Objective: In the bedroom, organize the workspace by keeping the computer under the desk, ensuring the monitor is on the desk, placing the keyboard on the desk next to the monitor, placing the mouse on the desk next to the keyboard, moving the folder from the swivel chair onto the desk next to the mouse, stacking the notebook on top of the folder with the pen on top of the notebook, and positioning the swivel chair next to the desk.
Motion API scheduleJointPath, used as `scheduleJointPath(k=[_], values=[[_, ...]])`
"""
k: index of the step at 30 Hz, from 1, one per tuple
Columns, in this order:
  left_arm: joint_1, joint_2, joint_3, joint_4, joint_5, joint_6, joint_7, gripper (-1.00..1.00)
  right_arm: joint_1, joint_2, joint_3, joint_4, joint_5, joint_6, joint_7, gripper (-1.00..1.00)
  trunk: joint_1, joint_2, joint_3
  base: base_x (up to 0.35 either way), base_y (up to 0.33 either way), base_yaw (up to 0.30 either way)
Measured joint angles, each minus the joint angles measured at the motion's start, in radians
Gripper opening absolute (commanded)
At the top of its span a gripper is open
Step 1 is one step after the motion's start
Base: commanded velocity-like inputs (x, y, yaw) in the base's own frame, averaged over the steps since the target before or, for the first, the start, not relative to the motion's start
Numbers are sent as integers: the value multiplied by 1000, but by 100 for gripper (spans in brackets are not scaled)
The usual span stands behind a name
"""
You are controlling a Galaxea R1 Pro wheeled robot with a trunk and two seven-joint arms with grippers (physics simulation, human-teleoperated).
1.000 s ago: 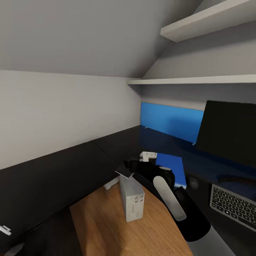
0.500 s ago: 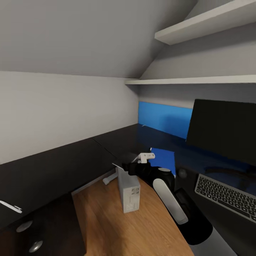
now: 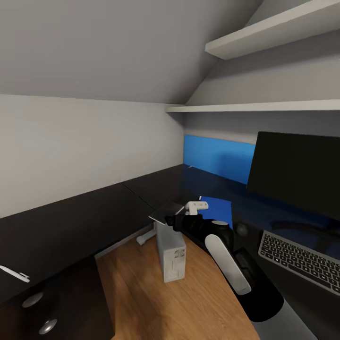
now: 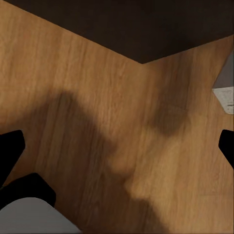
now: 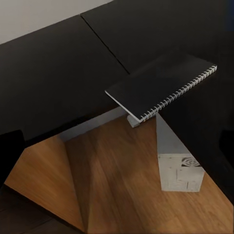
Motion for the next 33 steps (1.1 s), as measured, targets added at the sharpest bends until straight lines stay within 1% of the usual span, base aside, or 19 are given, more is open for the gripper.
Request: scheduleJointPath(k=[3,19,20,24,33], values=[[17,13,0,0,0,0,0,100,0,0,0,0,0,0,0,100,0,0,0,0,0,0],[21,13,0,1,-1,0,0,100,0,0,0,0,0,0,0,100,0,0,0,0,0,-4],[16,13,5,-2,-1,0,1,100,2,0,0,0,0,0,2,100,0,0,0,0,0,-99],[-4,12,20,-10,-1,0,2,100,7,-6,0,1,-1,1,5,100,0,0,1,0,0,-187],[-20,10,26,-16,-1,0,2,100,10,-9,0,1,-1,2,8,100,0,0,4,0,0,-276]])
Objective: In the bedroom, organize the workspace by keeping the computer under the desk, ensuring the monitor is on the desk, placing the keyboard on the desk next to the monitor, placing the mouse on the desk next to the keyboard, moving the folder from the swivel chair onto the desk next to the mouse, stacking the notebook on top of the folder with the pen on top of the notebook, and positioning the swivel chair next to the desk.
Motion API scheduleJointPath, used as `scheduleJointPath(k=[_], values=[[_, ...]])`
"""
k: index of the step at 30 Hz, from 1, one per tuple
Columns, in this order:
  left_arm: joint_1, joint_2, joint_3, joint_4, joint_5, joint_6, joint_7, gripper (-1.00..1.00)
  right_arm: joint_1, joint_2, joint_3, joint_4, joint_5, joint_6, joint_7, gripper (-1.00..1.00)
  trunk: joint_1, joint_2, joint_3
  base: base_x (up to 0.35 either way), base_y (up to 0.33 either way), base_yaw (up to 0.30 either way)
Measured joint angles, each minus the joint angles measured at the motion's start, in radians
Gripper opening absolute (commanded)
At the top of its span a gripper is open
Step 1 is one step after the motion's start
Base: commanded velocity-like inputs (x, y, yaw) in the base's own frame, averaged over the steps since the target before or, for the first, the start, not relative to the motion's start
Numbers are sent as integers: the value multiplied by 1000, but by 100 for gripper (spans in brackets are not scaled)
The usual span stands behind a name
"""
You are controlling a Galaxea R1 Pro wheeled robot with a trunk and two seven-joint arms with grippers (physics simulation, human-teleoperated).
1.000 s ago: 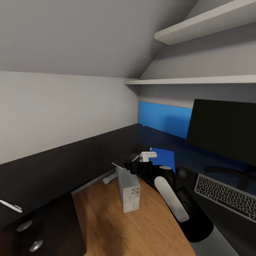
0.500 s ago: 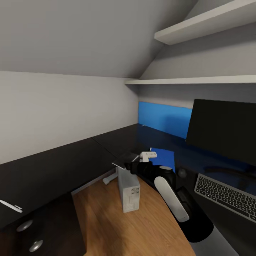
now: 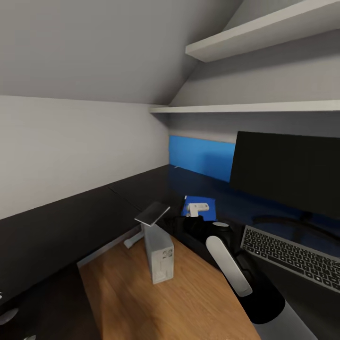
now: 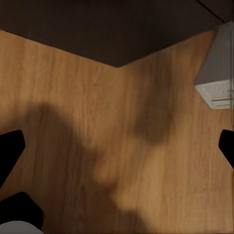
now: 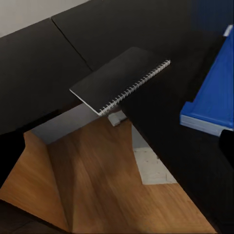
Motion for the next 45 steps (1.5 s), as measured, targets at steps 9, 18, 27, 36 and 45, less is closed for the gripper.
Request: scheduleJointPath(k=[9,18,27,36,45], values=[[-3,-2,0,0,-2,0,6,100,0,1,4,-1,0,-1,1,100,0,0,5,-25,-34,-258],[-4,-2,0,0,-1,0,7,100,0,1,5,-1,0,-1,1,100,0,0,7,-5,-8,-36],[-6,-18,-1,0,-3,0,6,100,1,1,8,0,0,-2,1,100,0,0,7,0,-1,-27],[-7,-21,-1,0,-3,0,6,100,1,1,11,0,0,-2,2,100,0,0,7,-1,-1,-63],[-9,-21,-1,0,-4,1,8,100,1,1,11,-1,0,-1,2,100,0,0,7,-126,-133,-10]])
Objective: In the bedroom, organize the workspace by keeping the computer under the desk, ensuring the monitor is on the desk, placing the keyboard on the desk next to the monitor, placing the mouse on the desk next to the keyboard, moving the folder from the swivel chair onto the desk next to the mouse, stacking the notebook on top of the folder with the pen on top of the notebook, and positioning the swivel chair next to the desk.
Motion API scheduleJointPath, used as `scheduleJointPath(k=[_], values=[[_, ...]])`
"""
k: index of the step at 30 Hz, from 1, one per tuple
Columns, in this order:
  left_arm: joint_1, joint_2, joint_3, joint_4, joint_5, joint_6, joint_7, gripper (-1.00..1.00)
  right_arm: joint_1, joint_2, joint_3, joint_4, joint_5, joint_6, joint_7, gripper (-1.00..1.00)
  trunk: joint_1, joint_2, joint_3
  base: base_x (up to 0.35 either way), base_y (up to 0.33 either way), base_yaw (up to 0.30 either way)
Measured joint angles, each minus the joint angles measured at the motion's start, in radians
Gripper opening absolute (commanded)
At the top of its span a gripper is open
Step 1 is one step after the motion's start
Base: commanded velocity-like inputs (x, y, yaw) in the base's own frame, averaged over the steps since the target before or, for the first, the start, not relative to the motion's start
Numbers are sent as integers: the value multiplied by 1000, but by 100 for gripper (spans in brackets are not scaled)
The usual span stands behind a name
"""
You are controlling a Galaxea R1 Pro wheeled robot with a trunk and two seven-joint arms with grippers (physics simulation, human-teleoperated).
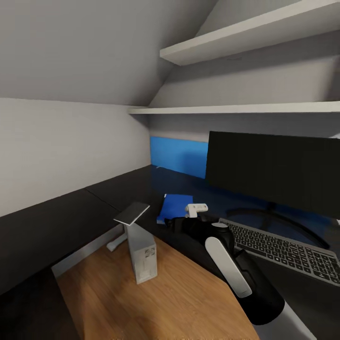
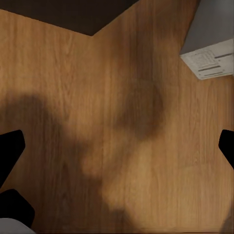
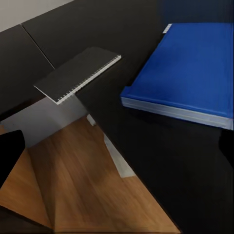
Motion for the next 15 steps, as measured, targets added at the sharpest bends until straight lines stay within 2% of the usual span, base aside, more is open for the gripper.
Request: scheduleJointPath(k=[3,8,12,15], values=[[-1,0,0,0,-1,2,0,100,0,0,0,0,0,0,0,100,0,0,0,-183,-191,-39],[-13,-12,0,-21,-1,2,-2,100,0,0,0,1,0,-1,2,100,0,0,0,-73,-75,-59],[-57,-26,0,-63,1,13,-6,100,0,0,0,0,0,-1,4,100,0,0,0,-22,-22,-19],[-81,-30,2,-126,4,45,-7,100,1,0,1,0,-1,0,5,100,0,0,0,-10,-10,-9]])
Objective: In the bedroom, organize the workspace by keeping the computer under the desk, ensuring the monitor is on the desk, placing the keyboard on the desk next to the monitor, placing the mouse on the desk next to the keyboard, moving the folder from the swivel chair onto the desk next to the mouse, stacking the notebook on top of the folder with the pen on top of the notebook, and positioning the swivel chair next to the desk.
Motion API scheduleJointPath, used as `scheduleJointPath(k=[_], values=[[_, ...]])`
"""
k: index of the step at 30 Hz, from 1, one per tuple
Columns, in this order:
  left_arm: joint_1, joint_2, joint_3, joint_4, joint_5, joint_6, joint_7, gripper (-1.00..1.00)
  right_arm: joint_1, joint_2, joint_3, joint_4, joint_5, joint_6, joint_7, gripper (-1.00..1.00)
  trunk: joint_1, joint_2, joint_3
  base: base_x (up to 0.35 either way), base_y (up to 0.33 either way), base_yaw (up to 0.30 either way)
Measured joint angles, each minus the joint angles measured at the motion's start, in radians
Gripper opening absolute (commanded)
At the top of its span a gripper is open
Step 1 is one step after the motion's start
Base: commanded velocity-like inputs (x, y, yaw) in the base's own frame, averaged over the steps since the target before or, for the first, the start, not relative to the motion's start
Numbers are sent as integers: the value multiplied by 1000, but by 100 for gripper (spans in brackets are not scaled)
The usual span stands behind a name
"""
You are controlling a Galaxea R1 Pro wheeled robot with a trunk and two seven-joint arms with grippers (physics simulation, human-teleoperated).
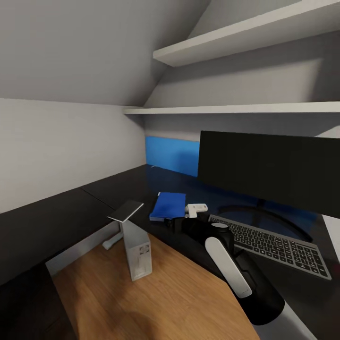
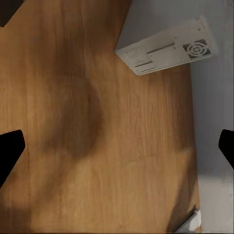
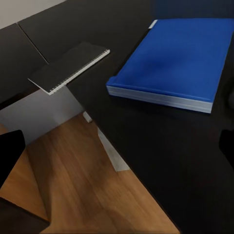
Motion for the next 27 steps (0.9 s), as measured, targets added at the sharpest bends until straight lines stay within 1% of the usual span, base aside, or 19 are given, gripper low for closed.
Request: scheduleJointPath(k=[1,3,4,5,6,7,11,12,13,15,16,17,18,19,22,23,25,27], values=[[-6,-1,0,-30,4,17,2,100,0,0,0,0,0,0,0,100,0,0,0,-6,-6,-6],[-18,-4,1,-95,24,51,9,100,0,0,0,0,0,0,1,100,0,0,0,-4,-4,-4],[-37,-10,0,-157,51,74,21,100,1,0,0,-1,0,1,1,100,0,0,0,-2,-2,-1],[-72,-25,0,-246,82,96,57,100,1,-1,0,-1,0,1,1,100,0,0,0,0,0,0],[-110,-36,0,-353,103,108,129,100,1,0,1,-1,0,1,1,100,0,0,0,0,0,0],[-134,-41,0,-406,111,112,184,100,1,0,2,-2,0,1,1,100,0,0,0,0,0,0],[-188,-47,1,-503,120,117,308,100,1,0,2,-2,0,1,1,100,0,0,0,0,0,0],[-218,-49,1,-529,125,118,366,100,1,0,1,-2,0,2,1,100,0,0,0,0,0,0],[-235,-50,1,-538,127,119,391,100,1,0,1,-2,0,1,1,100,0,0,0,0,0,0],[-282,-61,0,-557,152,120,454,100,1,-1,-2,-2,0,2,1,100,0,0,0,0,0,0],[-307,-79,0,-562,173,118,483,100,1,-2,-6,-2,1,2,1,100,0,0,0,0,0,0],[-315,-88,0,-561,177,118,491,100,1,-4,-7,-2,1,2,1,100,0,0,0,0,0,0],[-317,-92,0,-560,179,117,494,100,1,-7,-7,-2,1,2,1,100,0,0,0,39,0,0],[-320,-97,0,-554,181,116,496,100,1,-15,-7,-2,2,3,2,100,0,0,0,86,0,0],[-323,-104,-2,-541,182,104,494,100,1,-31,-6,-2,1,2,3,100,0,0,0,185,0,0],[-325,-112,-4,-528,181,91,492,100,1,-38,-5,-2,1,2,4,100,0,0,0,260,0,0],[-326,-122,-5,-512,180,78,490,100,1,-44,-3,-2,0,2,4,100,0,0,0,296,0,0],[-327,-126,-5,-507,180,73,489,100,1,-46,-1,-2,0,2,4,100,-1,0,0,313,0,0]])
